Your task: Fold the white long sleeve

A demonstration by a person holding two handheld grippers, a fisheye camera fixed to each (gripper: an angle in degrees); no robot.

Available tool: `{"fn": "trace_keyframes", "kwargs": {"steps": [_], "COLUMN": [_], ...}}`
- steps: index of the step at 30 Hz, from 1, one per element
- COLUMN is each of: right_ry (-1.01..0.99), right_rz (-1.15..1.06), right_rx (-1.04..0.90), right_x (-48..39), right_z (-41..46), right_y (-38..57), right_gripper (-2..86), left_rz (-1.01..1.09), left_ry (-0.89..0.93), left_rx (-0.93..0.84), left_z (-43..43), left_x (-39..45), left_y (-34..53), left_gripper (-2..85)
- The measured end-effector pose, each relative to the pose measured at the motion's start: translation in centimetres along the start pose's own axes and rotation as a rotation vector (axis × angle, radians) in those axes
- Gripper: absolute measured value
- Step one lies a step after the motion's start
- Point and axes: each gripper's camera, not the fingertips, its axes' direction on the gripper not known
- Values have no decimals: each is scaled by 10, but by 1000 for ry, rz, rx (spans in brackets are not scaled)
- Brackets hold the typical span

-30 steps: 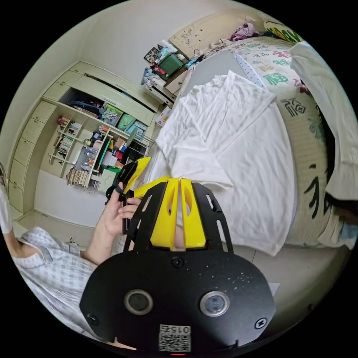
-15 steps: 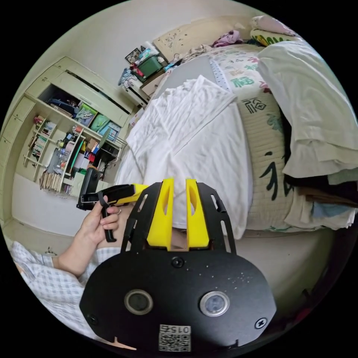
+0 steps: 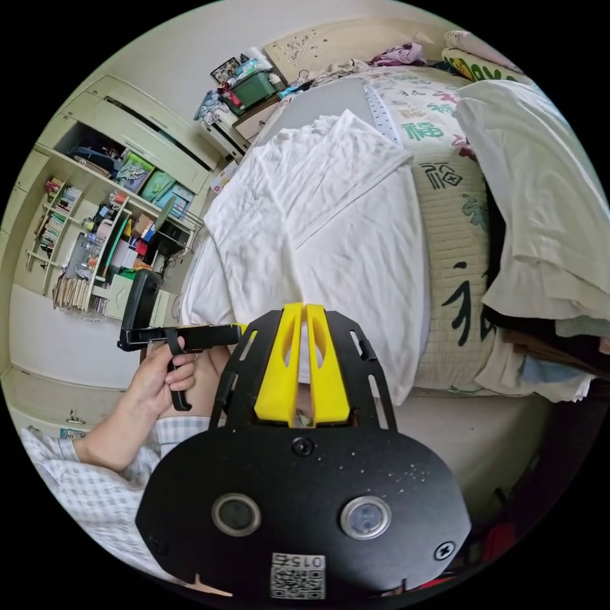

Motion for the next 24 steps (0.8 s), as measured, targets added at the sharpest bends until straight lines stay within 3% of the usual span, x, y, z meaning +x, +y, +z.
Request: {"fn": "trace_keyframes", "kwargs": {"steps": [12,19,24], "right_ry": [45,104,101], "right_rz": [94,122,164], "right_rx": [57,54,56], "right_x": [32,44,58], "right_z": [-7,8,19], "right_y": [7,-2,-4], "right_gripper": [-6,-6,-6], "left_rz": [26,23,-53], "left_ry": [122,415,319], "left_rx": [12,307,511], "left_z": [6,-45,-112], "left_x": [-31,-71,-126], "left_y": [-1,17,17], "left_gripper": [6,8,28]}}
